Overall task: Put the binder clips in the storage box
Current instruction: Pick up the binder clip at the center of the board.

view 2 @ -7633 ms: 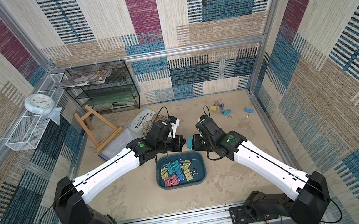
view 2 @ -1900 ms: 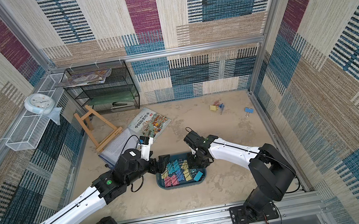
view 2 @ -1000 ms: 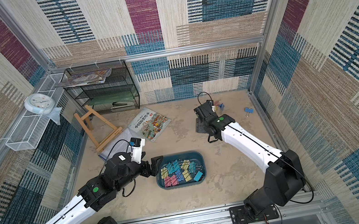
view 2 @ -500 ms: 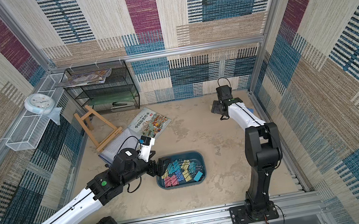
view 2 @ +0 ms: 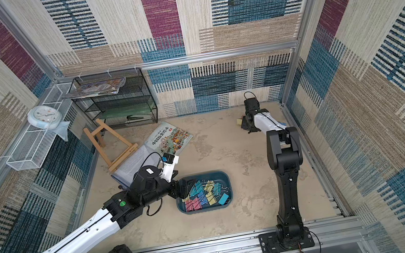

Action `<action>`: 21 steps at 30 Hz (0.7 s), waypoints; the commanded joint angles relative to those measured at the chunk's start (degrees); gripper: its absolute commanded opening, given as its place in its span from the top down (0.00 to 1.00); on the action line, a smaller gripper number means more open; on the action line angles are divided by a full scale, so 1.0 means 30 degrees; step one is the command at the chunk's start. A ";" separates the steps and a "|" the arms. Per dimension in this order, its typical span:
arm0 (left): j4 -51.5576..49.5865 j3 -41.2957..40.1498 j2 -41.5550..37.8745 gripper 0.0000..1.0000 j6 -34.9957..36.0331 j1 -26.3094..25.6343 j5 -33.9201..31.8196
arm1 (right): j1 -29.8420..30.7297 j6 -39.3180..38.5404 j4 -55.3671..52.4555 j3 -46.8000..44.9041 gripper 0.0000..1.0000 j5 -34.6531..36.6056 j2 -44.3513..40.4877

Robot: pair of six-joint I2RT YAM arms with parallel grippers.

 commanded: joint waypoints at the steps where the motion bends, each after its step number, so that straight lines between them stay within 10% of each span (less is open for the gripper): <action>1: 0.0235 0.0436 0.0204 0.01 0.0565 0.0033 0.0054 | 0.0021 -0.0923 -0.0371 0.0840 0.71 0.1035 0.0679; 21: 0.0336 0.0434 0.0229 0.01 0.0093 0.0040 0.0079 | -0.0478 -0.2137 -0.0304 -0.0106 1.00 0.2254 -0.0299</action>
